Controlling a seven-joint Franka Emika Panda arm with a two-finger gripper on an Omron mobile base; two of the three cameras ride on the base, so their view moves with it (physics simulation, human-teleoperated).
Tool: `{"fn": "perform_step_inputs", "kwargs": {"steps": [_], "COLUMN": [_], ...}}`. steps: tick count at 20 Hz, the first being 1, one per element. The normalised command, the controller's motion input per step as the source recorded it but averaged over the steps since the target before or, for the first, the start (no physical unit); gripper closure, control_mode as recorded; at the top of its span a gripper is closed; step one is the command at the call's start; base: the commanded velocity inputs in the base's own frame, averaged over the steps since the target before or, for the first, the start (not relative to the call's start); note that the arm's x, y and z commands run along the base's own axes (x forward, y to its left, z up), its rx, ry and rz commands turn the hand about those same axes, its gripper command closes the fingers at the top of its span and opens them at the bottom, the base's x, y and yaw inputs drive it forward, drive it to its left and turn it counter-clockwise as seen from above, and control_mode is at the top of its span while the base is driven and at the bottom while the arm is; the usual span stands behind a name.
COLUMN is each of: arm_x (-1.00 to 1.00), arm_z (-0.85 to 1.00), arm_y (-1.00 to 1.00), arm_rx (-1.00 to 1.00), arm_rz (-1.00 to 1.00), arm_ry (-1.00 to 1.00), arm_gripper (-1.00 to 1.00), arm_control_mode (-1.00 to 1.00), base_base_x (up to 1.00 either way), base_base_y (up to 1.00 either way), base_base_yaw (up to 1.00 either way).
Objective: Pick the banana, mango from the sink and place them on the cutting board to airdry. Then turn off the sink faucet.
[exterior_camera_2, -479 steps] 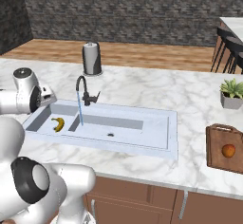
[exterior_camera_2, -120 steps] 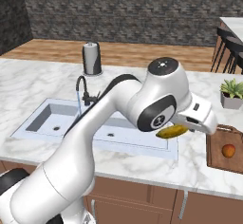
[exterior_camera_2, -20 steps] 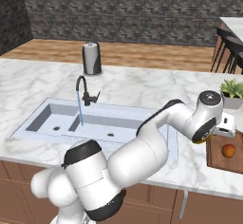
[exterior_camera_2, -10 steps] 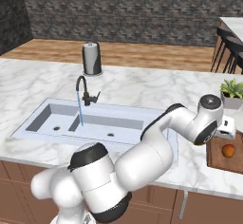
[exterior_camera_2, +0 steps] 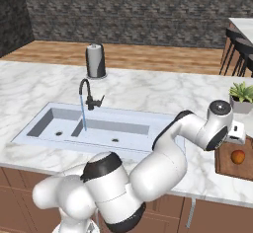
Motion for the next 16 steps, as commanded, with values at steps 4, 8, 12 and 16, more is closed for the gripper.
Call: {"fn": "perform_step_inputs", "kwargs": {"steps": [4,8,12,16], "arm_x": [0.19,0.19,0.18,0.17], "arm_z": [-0.13,-0.21,-0.15,-0.15], "arm_y": [-0.11,-0.15,-0.13,-0.1], "arm_rx": [0.0,0.0,0.0,0.0], "arm_rz": [0.01,0.01,0.01,0.01], "arm_ry": [0.0,0.0,0.0,0.0], "arm_gripper": [1.0,1.0,1.0,1.0], "arm_control_mode": [-1.0,-1.0,-1.0,-1.0], "base_base_x": [0.0,0.0,0.0,0.0], "base_base_y": [0.0,0.0,0.0,0.0], "base_base_yaw": [0.0,0.0,0.0,0.0]}}
